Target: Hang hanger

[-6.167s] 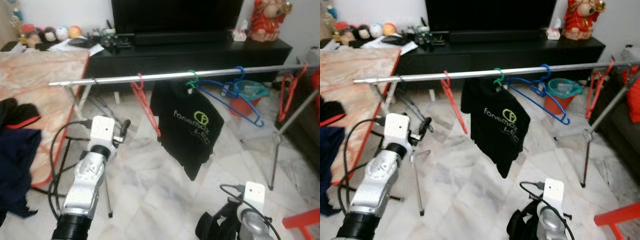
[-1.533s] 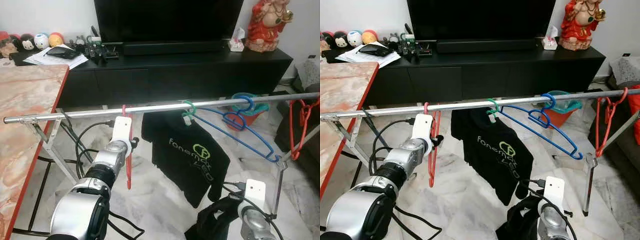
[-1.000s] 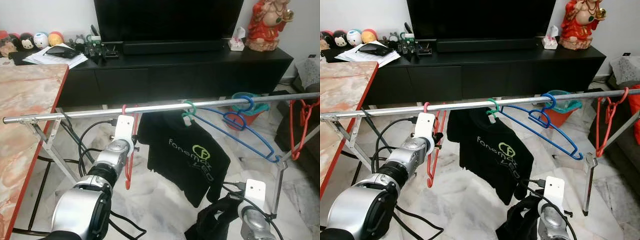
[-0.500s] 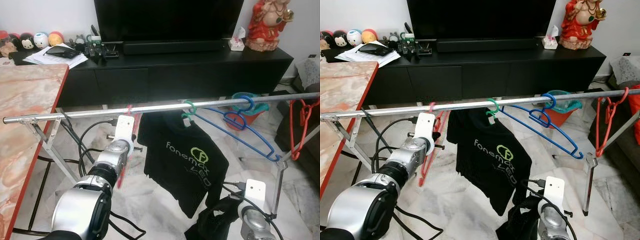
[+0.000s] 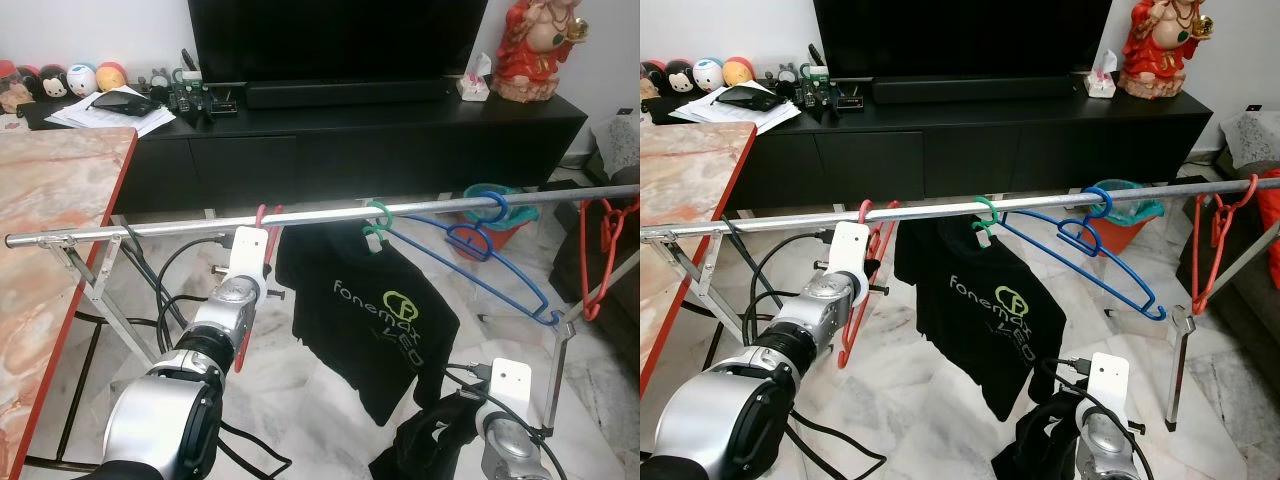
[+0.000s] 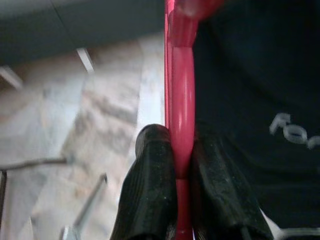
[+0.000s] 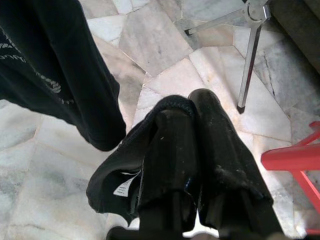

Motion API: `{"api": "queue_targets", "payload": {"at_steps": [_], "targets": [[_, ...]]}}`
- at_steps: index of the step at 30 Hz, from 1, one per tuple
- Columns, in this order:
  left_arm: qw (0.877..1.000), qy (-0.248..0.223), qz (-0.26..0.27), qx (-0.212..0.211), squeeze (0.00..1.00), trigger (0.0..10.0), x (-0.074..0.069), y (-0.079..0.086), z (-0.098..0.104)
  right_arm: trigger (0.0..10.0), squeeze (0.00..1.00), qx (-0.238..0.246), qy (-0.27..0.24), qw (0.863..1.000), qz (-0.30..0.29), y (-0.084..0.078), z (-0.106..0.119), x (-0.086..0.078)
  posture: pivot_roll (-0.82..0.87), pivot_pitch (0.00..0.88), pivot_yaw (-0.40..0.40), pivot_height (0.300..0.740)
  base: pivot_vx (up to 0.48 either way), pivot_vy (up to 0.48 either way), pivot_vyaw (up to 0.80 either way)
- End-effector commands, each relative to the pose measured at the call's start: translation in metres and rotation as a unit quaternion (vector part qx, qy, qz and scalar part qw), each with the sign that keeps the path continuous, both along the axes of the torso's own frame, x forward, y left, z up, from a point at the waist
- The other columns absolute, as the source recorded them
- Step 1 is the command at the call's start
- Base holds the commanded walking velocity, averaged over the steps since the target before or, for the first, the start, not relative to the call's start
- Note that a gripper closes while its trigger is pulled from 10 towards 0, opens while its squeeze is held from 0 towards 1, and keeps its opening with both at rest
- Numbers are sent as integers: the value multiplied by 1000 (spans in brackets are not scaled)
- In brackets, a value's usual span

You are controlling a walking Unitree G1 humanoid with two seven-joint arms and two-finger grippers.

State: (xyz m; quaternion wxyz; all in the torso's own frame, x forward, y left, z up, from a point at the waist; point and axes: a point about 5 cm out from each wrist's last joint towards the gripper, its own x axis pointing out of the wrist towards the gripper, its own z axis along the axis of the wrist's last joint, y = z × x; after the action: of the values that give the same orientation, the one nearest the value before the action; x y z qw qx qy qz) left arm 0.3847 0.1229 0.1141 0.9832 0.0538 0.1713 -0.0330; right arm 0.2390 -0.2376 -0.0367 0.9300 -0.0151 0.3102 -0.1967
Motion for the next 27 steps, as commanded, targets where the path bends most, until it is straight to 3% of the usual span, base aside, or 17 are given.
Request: {"api": "queue_targets", "payload": {"at_steps": [1,2,4,6,9,14,23,27], "targets": [[999,-42,2,3,0,0,5,4,17,10000,0,-3,-11,1000,0,-2,5,5,-105,0,-44,740,0,0,0],[999,-45,3,5,0,0,5,5,19,10000,0,-3,-11,1000,0,-2,5,5,-105,0,-44,740,0,0,0],[998,-54,-1,11,0,2314,4,9,21,10000,0,-3,-11,1000,0,-1,5,5,-104,0,-44,740,0,0,0],[998,-60,-15,28,0,9961,1,15,24,10000,0,-3,-10,1000,0,-2,5,5,-96,0,-47,740,0,0,0],[995,-64,-46,62,0,10000,-7,17,23,10000,0,-3,-9,1000,2,-1,4,5,-89,0,-50,740,0,0,0],[990,-50,-94,97,0,10000,-37,20,14,10000,0,-2,-9,1000,9,3,5,7,-76,0,-54,740,0,0,0],[981,-38,-140,132,0,10000,-67,36,15,10000,0,-2,-10,1000,10,3,5,8,-74,0,-50,740,0,0,0],[974,-27,-167,147,0,10000,-90,49,11,10000,0,-2,-9,1000,12,4,5,8,-55,0,-53,740,0,0,0]]}}
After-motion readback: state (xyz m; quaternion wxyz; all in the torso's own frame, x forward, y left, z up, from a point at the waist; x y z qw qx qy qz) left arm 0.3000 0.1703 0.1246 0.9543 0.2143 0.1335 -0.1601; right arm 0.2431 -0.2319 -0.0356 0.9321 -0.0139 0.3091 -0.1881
